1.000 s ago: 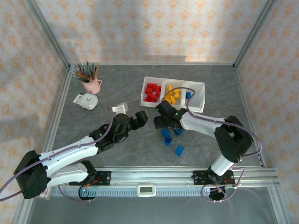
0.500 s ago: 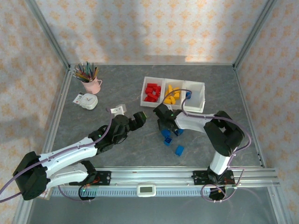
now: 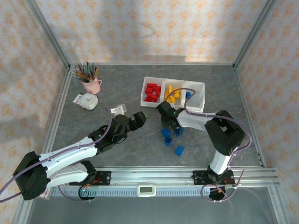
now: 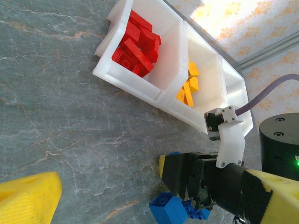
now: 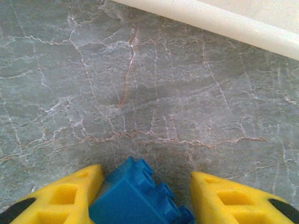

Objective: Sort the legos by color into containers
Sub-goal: Pick up the lego from the center of the table, then place the lego in the container.

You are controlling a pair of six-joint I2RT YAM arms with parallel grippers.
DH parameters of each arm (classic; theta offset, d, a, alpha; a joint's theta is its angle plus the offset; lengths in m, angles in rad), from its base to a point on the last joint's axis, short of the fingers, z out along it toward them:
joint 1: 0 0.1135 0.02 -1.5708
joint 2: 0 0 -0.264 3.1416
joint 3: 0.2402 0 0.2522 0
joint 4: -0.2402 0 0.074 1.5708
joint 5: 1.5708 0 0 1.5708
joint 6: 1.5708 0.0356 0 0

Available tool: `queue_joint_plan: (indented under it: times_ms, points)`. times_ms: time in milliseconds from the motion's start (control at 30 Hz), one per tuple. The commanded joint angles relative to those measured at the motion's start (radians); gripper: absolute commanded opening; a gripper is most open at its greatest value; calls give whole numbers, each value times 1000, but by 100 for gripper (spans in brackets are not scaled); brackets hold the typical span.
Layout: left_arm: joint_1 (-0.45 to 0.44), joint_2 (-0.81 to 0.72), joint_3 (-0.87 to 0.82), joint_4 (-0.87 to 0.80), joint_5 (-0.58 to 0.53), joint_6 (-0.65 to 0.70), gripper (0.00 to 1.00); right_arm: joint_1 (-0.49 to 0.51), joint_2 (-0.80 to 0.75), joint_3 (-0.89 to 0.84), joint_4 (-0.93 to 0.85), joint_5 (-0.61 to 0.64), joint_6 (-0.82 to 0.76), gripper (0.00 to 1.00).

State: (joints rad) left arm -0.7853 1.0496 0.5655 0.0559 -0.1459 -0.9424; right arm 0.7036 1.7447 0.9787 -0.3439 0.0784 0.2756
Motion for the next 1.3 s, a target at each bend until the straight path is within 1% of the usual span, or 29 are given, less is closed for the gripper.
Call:
queue_joint_plan:
  times_ms: [0, 200, 400, 500, 633, 733, 833, 900, 1033, 1133, 1267]
  points:
    - [8, 6, 1, 4, -7, 0, 99, -9, -17, 6, 3, -13, -11, 31]
    - [8, 6, 14, 3, 4, 1, 99, -24, -66, 0, -10, -29, -11, 30]
    - [8, 51, 74, 9, 46, 39, 99, -56, -178, 6, -53, -19, -6, 31]
    - [6, 105, 123, 15, 81, 66, 99, -99, -235, 23, -76, 0, -9, 32]
    - [-1, 192, 198, 34, 126, 99, 99, -211, -275, 56, -72, 9, -21, 34]
    - [-9, 258, 249, 62, 158, 114, 99, -308, -244, 94, -56, 23, -26, 34]
    - [-13, 321, 300, 82, 194, 130, 99, -371, -191, 132, -19, 64, -28, 34]
    - [-14, 359, 334, 86, 206, 139, 99, -404, -139, 171, -8, 67, -25, 34]
    - [-15, 418, 383, 90, 220, 160, 99, -440, -44, 240, 37, 83, -26, 35]
    - [-15, 452, 413, 92, 225, 169, 99, -465, 42, 311, 32, 99, -21, 35]
    - [-14, 484, 442, 87, 232, 179, 99, -483, 127, 370, 43, 101, -23, 39]
